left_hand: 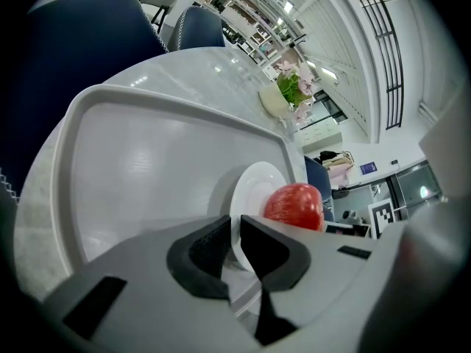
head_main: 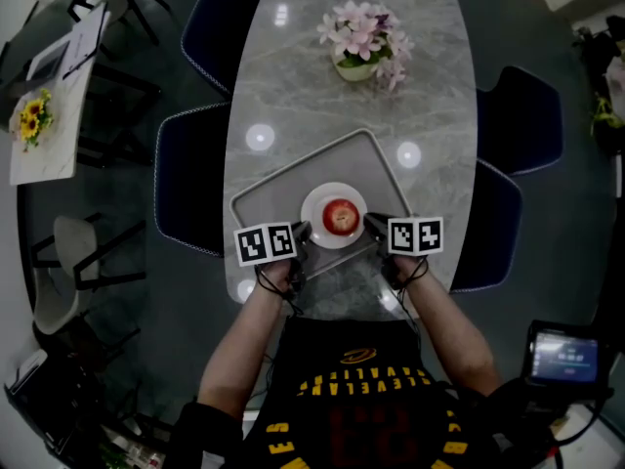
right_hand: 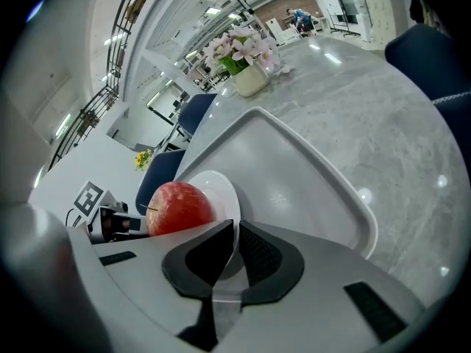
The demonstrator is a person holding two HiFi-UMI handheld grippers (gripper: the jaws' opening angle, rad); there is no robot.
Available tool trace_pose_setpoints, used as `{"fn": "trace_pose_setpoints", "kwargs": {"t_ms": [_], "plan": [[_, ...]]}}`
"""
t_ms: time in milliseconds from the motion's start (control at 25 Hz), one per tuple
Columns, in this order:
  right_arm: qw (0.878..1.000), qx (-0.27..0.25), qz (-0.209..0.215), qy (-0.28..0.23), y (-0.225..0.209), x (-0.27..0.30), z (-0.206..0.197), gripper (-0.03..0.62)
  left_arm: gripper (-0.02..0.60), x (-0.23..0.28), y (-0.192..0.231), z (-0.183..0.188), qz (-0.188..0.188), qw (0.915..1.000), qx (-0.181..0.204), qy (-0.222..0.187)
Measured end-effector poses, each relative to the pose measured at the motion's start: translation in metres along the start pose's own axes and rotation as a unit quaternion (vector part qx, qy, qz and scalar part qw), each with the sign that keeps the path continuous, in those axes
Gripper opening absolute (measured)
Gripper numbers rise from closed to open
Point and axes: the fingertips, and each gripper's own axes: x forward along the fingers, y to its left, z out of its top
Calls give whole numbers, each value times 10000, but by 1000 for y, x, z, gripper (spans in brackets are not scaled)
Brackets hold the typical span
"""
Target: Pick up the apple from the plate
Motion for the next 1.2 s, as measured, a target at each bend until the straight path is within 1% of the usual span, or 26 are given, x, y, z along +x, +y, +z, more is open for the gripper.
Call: {"fn": "trace_pose_setpoints", "kwargs": {"t_ms": [360,640,880,1200], "plan": [[9998,114,102,-124,1,-18,-9,34,43,-7,-12,-12,-18,9999,106,37],[9995,175,147,-230,-6,-38,-21,32,43,-7,-26,-32,-57,9999,130,67],[9991,233,160,-327,-24,-57,-34,31,43,3,-43,-54,-73,9998,160,91],[9989,307,110,-335,-55,-90,-61,31,43,21,-71,-93,-117,9996,163,180]]}}
